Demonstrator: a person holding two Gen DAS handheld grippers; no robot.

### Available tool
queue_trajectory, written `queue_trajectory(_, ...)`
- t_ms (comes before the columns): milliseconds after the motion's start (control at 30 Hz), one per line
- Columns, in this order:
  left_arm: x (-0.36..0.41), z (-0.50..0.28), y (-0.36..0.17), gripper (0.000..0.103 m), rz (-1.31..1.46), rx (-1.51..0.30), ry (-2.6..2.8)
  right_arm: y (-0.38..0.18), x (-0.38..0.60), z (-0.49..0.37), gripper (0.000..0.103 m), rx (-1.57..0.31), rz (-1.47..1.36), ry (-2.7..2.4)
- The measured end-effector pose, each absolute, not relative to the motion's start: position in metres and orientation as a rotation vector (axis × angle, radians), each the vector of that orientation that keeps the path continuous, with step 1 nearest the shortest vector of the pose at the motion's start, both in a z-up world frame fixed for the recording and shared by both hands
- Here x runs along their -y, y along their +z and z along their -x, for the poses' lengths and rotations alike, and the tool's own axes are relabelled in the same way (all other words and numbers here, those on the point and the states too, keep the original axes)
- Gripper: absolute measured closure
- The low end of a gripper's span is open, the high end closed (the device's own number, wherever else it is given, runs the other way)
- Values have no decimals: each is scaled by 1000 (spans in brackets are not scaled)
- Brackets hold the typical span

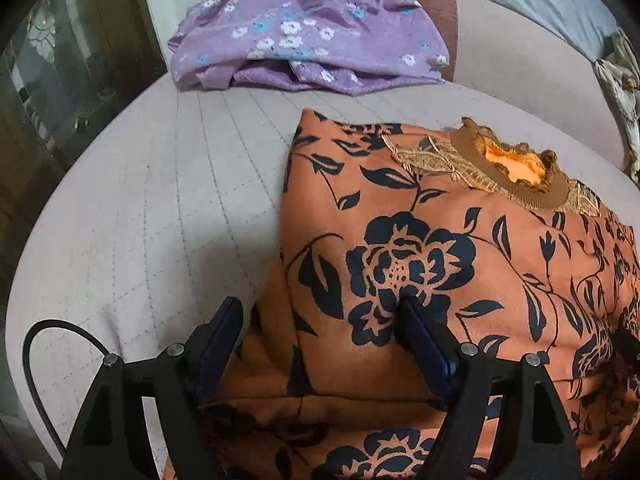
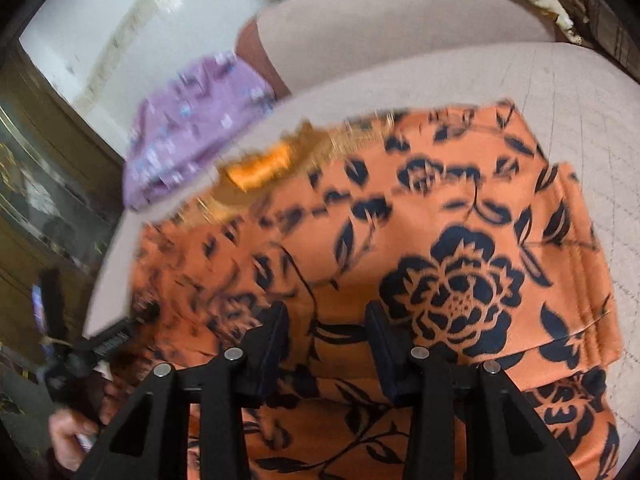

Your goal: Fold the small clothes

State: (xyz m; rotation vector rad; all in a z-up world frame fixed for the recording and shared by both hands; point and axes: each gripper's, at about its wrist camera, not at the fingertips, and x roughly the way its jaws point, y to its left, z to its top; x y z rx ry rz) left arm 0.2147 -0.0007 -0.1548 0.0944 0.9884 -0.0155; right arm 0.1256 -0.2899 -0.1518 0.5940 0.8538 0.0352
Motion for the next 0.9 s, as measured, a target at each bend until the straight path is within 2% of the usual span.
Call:
queue_trajectory(333,14,-205,-152,21,-170,-955,-12,-145,308,-149,60,-852,-536,-10)
queue_trajectory(400,18,-205,-154,18,-202,-939,3,-155,313,-160,62,-899,-521,-16)
queue_trajectory(467,20,-205,-156,9,-217,-928,25,-155,315,-164,61,-879,-519,-24)
queue_trajectory(567,14,-207,-158,4,-180,-933,44,-152,311,-168,60,-882,-491,-39)
queue_trajectory(800,12,-208,-159,4,-169,-931,37,-127,278,-156,58,-827,-454,98)
queue_trajectory(900,13,-208,-159,4,-175,-927,39,-132,259,-158,58,-856,-421,139)
